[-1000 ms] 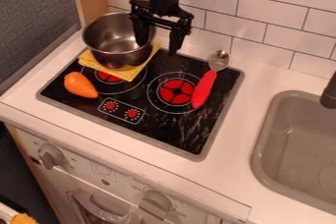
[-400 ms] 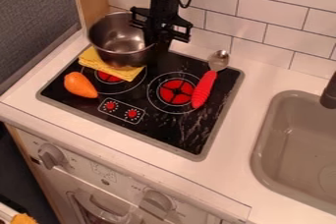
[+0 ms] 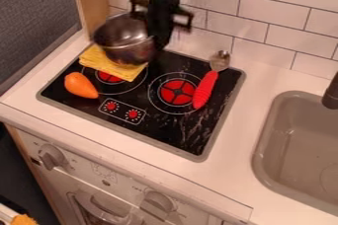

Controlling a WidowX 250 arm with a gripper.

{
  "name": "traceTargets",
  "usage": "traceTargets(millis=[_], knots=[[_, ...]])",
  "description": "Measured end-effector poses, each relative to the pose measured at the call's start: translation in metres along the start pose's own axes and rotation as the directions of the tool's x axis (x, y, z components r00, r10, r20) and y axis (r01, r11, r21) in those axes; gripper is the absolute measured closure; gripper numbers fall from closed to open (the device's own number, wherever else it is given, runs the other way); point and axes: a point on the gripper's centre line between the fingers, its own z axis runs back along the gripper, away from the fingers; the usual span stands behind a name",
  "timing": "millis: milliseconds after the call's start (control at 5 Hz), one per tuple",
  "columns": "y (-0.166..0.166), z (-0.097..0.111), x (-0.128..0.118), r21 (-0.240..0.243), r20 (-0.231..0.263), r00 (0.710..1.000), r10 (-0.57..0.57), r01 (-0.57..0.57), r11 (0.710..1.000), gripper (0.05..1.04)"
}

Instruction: Get the silver pot and place it at the bottom right side of the stove

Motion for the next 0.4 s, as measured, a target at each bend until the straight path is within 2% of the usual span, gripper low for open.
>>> traceTargets(millis=[200, 400], knots=[[-0.033, 0.034, -0.027, -0.027, 0.054, 0.996, -0.068, 0.070, 0.997, 0.998], [-0.083, 0.037, -0.060, -0.064, 0.037, 0.988, -0.150, 0.152, 0.986, 0.998]])
